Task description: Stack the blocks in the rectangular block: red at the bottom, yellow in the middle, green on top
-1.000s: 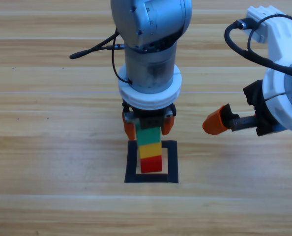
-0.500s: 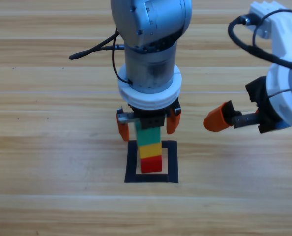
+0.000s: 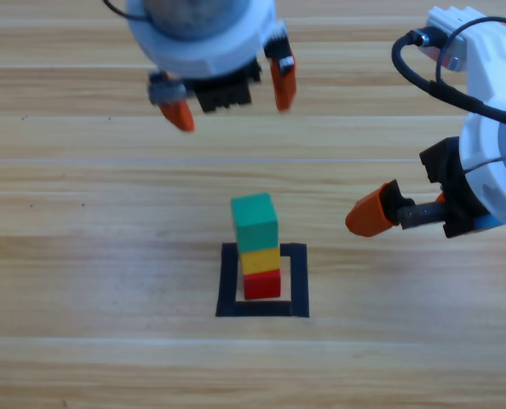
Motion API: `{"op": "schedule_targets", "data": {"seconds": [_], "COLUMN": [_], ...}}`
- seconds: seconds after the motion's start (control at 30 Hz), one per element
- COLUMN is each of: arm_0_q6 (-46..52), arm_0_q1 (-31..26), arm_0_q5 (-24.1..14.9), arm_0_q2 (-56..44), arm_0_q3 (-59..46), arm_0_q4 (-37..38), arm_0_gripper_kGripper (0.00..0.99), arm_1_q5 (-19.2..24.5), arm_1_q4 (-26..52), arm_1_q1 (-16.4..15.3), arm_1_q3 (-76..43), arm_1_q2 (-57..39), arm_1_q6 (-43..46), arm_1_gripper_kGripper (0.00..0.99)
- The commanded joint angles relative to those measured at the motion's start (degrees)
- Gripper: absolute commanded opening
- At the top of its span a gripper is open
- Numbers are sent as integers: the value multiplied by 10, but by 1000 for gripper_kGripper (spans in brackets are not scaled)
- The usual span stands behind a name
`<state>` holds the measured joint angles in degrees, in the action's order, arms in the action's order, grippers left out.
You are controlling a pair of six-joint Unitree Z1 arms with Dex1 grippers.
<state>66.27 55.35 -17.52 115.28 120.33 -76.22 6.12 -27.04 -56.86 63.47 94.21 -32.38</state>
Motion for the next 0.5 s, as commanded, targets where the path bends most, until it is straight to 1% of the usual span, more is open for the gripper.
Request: {"op": "schedule_targets", "data": {"seconds": [0.03,0.1,0.13,0.2,0.3,0.37,0.5], "arm_0_q6": [-5,-9,-16,-39,-77,-98,-125], "arm_0_q1": [47,50,50,50,49,49,49], "arm_0_q5": [-54,-69,-75,-88,-102,-110,-110], "arm_0_q2": [-47,-91,-120,-184,-261,-288,-314], "arm_0_q3": [-86,-171,-222,-325,-444,-496,-557], "arm_0_q4": [18,68,102,177,252,281,321], "arm_0_gripper_kGripper": [870,874,893,897,911,969,990], "arm_1_q5": [-9,-9,-9,-9,-9,-9,-8], "arm_1_q4": [3,3,3,3,3,3,3], "arm_1_q1": [9,9,9,9,8,9,9], "arm_1_q3": [-2,-2,-3,-3,-3,-3,-4], "arm_1_q2": [-27,-27,-27,-27,-27,-26,-26], "arm_1_q6": [8,9,9,9,10,10,10], "arm_1_gripper_kGripper": [990,990,990,990,990,990,990]}}
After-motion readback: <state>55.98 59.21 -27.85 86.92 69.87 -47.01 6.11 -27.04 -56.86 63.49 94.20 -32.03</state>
